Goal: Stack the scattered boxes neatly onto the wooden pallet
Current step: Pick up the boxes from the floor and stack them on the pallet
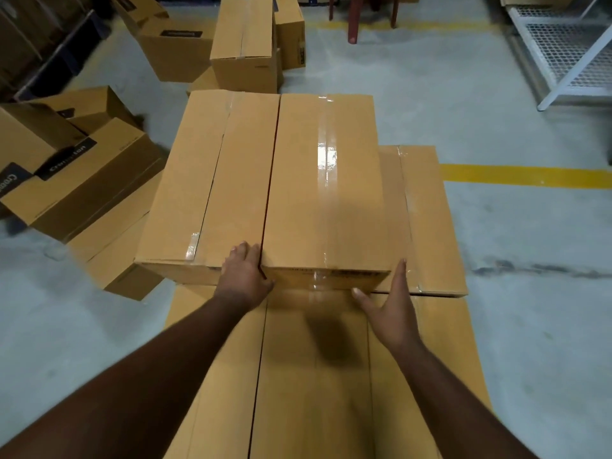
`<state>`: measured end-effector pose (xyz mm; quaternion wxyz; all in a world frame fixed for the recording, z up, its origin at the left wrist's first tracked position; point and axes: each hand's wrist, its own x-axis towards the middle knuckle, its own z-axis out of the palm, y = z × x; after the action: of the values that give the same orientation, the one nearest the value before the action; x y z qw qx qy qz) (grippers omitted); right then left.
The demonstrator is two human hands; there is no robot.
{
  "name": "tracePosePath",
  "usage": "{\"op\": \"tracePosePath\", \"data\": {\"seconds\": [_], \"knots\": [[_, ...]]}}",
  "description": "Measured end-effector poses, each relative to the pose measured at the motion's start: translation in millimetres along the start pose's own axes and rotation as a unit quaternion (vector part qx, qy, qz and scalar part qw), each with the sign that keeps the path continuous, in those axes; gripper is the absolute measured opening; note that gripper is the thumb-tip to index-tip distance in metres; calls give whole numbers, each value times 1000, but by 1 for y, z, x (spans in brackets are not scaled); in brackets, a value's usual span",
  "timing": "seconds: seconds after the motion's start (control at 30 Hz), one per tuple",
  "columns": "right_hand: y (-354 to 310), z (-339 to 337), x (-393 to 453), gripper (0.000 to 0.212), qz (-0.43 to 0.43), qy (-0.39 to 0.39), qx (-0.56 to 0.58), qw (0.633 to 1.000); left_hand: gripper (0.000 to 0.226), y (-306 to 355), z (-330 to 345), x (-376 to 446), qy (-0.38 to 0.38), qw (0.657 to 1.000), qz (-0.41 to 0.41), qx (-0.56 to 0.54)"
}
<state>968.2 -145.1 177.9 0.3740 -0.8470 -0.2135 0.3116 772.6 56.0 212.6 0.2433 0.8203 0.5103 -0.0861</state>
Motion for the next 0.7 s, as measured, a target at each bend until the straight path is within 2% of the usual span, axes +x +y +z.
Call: {"op": "tracePosePath", "data": {"seconds": [0.1,0.27,0.4,0.47,0.57,0.7], "knots": [[5,-15,-67,94,-3,7,13,1000,80,1,0,-56,10,998,-3,-62],[3,-40,-195,61,34,-41,58,997,65,-4,-18,-176,-13,990,-6,-138],[-36,-56,-275,36,43,-56,84,994,52,-18,-50,-266,-15,986,-14,-166],[-70,-55,-302,33,26,-87,98,991,46,-26,-70,-301,6,984,-27,-176],[-132,-39,-334,35,-46,-153,89,983,40,-43,-103,-341,57,974,-43,-214],[-204,0,-378,33,-104,-187,107,971,34,-94,-135,-395,129,952,-46,-275]]}}
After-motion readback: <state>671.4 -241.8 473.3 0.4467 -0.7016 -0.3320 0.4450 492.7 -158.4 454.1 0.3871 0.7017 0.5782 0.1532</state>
